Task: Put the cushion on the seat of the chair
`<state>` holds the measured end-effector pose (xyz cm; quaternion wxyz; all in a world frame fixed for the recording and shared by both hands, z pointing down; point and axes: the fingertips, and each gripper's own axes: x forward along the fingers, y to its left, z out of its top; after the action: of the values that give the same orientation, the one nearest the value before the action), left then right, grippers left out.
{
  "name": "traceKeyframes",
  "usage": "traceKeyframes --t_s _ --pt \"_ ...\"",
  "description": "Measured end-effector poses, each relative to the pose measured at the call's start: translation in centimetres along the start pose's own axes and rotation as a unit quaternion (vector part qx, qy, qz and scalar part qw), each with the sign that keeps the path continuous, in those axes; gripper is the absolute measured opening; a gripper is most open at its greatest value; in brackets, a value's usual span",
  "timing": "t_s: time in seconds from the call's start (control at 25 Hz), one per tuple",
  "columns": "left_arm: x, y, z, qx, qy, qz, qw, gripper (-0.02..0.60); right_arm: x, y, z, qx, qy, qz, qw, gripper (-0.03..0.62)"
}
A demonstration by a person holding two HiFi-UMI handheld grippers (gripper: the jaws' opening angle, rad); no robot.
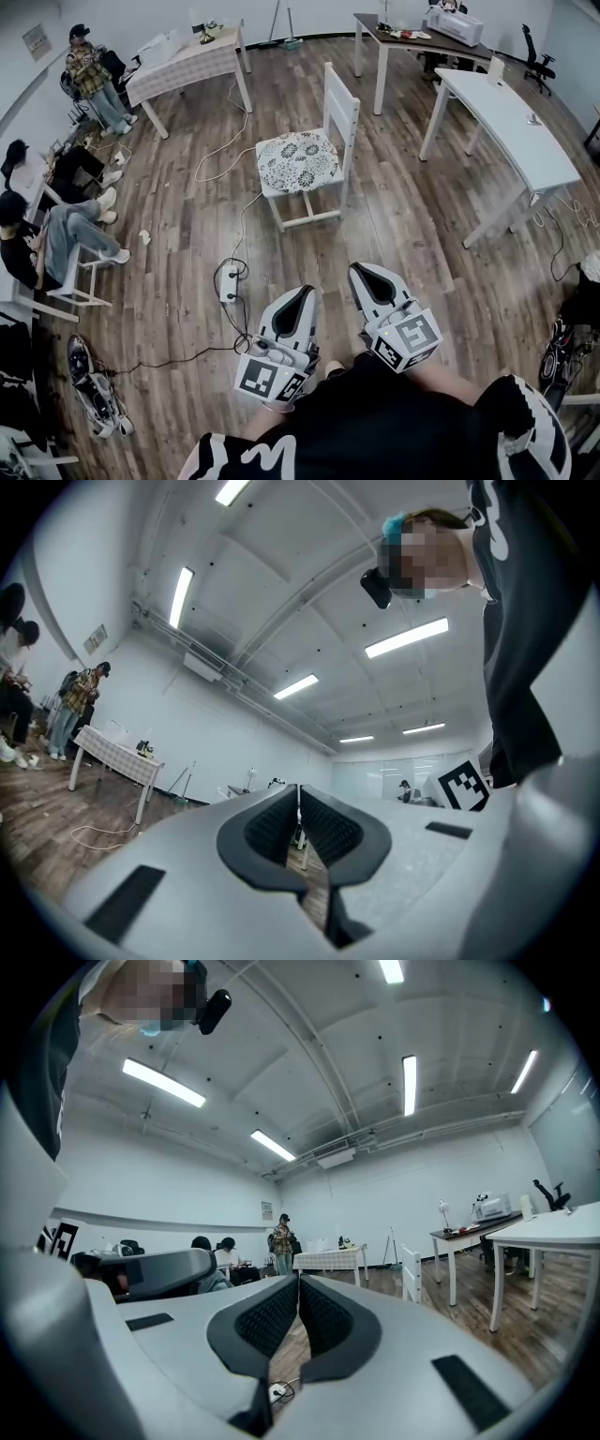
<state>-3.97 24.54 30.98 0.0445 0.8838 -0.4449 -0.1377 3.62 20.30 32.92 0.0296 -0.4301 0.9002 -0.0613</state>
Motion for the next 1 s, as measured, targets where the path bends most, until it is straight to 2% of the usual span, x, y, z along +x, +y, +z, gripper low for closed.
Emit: traceKeyframes --t_s 1.0 --pt "0.56 -0.67 0.44 0.013 -0.001 -0.011 0.9999 0.014 0.16 -0.15 0.23 -0.008 -0.004 0.004 1.0 0.021"
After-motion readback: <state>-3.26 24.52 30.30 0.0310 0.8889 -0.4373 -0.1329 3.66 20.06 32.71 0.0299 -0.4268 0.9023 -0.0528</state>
